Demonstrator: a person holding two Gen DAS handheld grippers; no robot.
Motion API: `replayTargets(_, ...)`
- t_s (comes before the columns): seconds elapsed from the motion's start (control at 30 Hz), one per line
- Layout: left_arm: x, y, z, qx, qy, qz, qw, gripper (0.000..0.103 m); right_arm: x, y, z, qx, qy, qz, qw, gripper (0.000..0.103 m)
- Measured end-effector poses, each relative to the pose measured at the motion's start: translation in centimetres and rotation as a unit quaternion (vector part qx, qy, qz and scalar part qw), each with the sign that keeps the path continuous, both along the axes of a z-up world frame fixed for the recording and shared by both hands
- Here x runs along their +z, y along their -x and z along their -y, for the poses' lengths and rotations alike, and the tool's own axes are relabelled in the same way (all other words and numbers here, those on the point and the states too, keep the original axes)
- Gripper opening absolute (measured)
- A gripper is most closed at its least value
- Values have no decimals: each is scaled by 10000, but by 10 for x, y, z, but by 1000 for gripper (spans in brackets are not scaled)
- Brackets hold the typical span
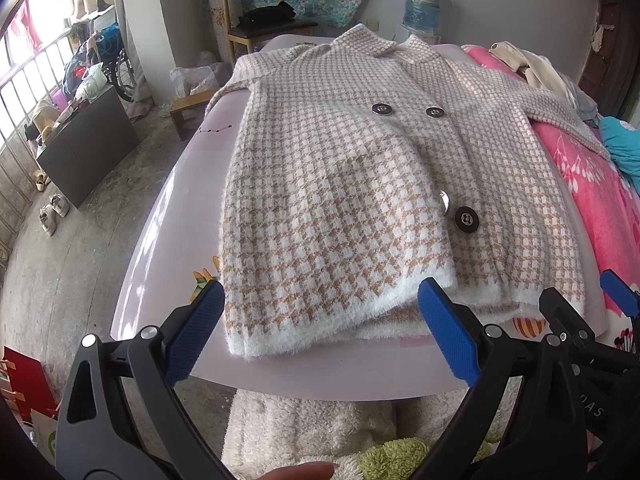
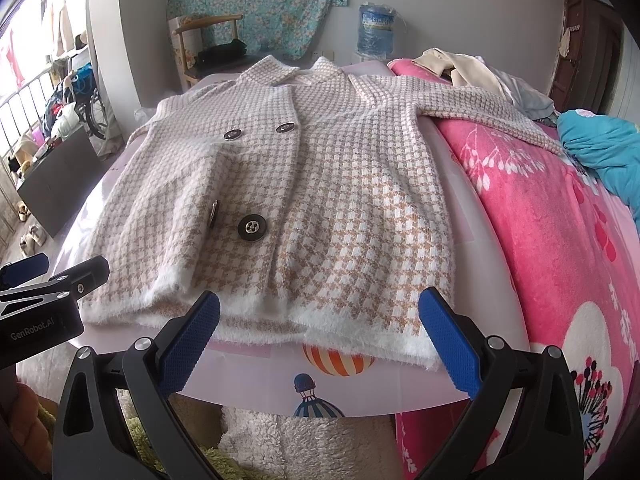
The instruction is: Fold large clothes
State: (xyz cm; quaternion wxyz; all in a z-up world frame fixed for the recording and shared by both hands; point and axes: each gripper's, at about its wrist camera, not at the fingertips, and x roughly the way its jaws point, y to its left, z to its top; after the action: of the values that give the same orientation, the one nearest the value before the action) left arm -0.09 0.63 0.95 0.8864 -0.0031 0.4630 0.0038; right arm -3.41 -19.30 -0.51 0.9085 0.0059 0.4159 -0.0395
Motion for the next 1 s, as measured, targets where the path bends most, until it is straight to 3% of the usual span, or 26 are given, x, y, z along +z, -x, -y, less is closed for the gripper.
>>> replayTargets(0.3,-1,-15,-7,12,-3,-29,10000,94,8,-11,-2,-23,23,-23,10000,97)
replayTargets(0.67,6,-56,-16,58,-11,-48,10000,94,27,-53,-10,-128,160,-2,9998,97)
replayTargets(1.0,7,-111,-36,218,12,95,9997,94,61,-117,-28,305,962,370,9942,97)
